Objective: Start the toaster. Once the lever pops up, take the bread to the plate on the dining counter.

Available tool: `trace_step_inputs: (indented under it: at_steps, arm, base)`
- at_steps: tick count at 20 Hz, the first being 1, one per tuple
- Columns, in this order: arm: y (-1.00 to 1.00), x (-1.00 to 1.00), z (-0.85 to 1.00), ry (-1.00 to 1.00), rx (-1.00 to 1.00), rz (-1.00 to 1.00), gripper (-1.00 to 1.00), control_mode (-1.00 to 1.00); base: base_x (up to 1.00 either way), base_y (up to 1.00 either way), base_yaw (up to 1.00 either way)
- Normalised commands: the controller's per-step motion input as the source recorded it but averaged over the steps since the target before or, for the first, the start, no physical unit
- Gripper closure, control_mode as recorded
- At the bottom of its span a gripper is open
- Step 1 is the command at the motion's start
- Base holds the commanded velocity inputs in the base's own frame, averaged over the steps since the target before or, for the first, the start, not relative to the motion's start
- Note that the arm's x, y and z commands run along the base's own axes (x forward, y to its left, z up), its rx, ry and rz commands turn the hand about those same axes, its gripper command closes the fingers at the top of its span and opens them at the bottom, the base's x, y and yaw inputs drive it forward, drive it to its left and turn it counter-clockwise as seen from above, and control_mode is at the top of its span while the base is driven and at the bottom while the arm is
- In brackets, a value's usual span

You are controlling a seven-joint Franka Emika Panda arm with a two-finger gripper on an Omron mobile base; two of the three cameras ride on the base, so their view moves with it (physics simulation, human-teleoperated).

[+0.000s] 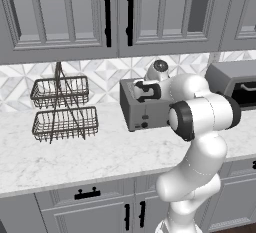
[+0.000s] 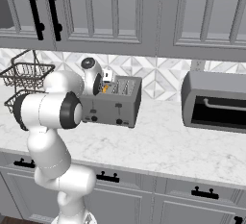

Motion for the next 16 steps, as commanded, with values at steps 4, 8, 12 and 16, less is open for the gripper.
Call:
trace_step_inputs:
  at_steps: [4, 8, 12, 16]
  arm:
    - [0.0, 0.0, 0.0, 0.0, 0.0, 0.0, -1.0, -1.0]
    - [0.0, 0.0, 0.0, 0.0, 0.0, 0.0, -1.0, -1.0]
    - [0.0, 0.0, 0.0, 0.0, 0.0, 0.0, -1.0, -1.0]
    - [0.0, 0.0, 0.0, 0.0, 0.0, 0.0, -1.0, -1.0]
  base:
    - [0.0, 0.0, 0.0]
    - [0.0, 0.0, 0.0]
    - [0.0, 0.0, 0.0]
    - [0.0, 0.0, 0.0]
